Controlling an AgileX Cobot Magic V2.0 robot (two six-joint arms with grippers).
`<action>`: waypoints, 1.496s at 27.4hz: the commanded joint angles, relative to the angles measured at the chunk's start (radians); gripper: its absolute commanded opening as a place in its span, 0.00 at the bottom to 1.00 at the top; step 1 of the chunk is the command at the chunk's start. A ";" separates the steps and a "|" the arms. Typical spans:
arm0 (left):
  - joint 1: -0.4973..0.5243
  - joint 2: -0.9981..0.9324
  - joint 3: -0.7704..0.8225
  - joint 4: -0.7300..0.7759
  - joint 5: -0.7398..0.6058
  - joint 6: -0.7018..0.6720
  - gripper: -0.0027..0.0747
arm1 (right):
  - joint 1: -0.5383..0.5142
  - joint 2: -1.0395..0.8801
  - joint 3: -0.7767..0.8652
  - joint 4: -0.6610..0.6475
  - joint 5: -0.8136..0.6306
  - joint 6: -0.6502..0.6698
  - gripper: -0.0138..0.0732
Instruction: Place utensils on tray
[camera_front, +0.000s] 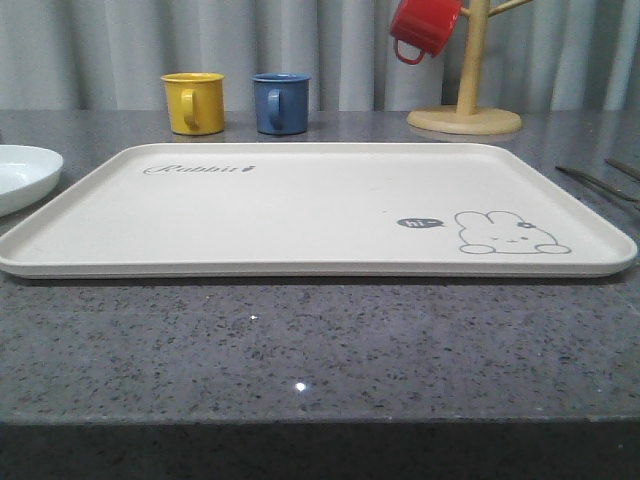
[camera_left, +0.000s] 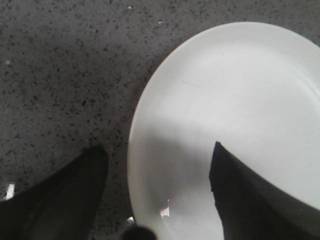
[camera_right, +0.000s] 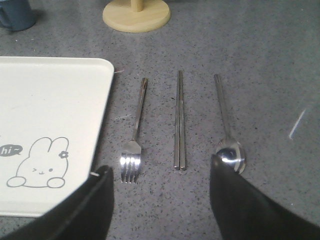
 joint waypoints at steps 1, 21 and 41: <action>0.000 -0.007 -0.033 -0.036 -0.043 0.003 0.61 | -0.002 0.011 -0.033 -0.010 -0.083 -0.011 0.68; -0.007 0.013 -0.077 -0.080 0.004 0.013 0.01 | -0.002 0.011 -0.033 -0.010 -0.083 -0.011 0.68; -0.532 -0.006 -0.156 -0.212 0.039 0.141 0.01 | -0.002 0.011 -0.033 -0.010 -0.083 -0.011 0.68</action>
